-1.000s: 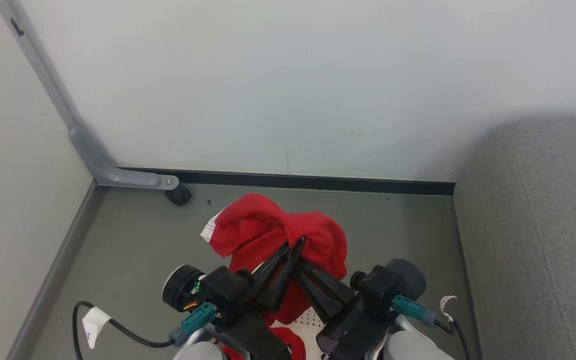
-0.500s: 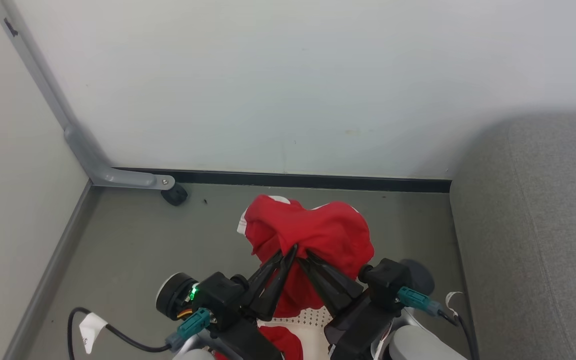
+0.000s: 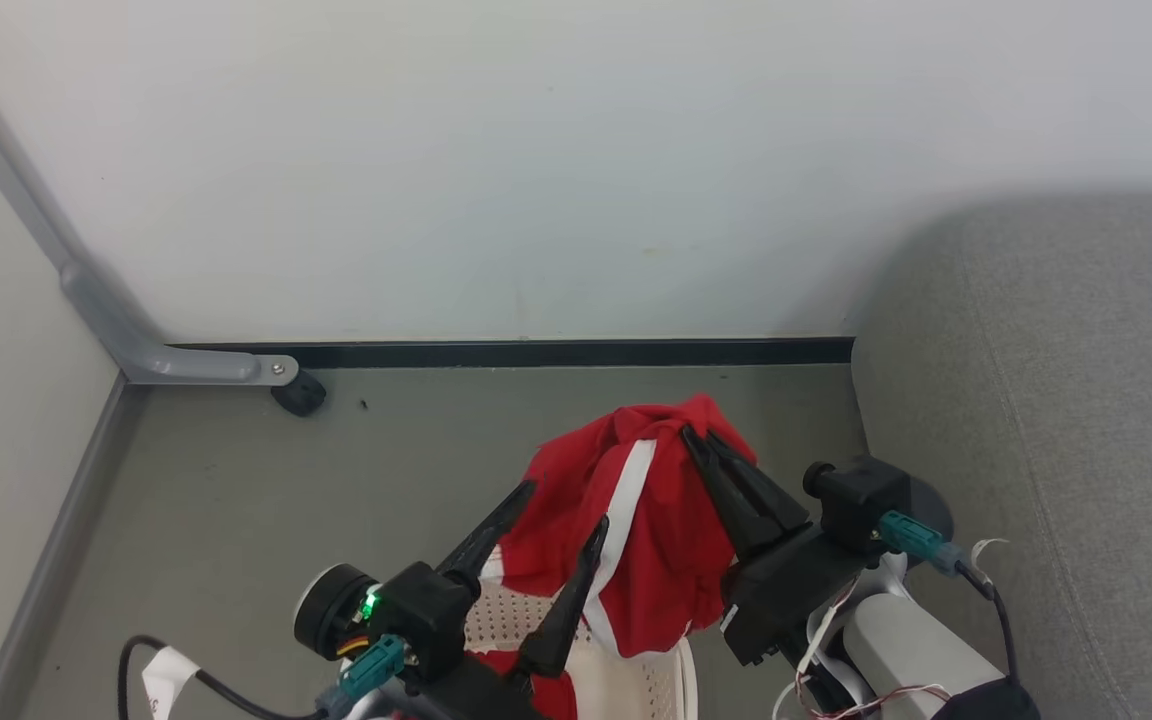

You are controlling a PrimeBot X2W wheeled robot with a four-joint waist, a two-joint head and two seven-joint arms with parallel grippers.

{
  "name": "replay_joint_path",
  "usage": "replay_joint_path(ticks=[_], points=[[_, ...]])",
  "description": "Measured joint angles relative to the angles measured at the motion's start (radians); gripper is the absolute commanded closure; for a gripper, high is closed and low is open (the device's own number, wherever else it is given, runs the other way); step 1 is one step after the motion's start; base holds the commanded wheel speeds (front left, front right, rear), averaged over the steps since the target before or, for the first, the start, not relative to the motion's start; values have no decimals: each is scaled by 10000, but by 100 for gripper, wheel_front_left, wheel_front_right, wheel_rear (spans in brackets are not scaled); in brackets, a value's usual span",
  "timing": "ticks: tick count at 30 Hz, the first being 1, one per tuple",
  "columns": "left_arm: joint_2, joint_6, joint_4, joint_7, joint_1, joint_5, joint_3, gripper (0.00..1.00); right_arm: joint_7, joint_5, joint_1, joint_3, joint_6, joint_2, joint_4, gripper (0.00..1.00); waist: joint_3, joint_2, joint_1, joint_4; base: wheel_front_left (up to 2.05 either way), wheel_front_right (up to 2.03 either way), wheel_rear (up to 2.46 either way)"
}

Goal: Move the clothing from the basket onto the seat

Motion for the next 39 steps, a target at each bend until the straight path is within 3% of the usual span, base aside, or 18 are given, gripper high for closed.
replay_joint_path(ticks=[19,39], points=[[362,13,-518,209,552,546,-562,0,0,109,-183,-1505,-453,-719,98,100,396,0,0,-1326,0,0,0],[575,6,-1281,750,444,1074,-915,0,0,263,-7,-3175,-980,-1221,-568,100,1357,0,1,-2903,0,0,0]])
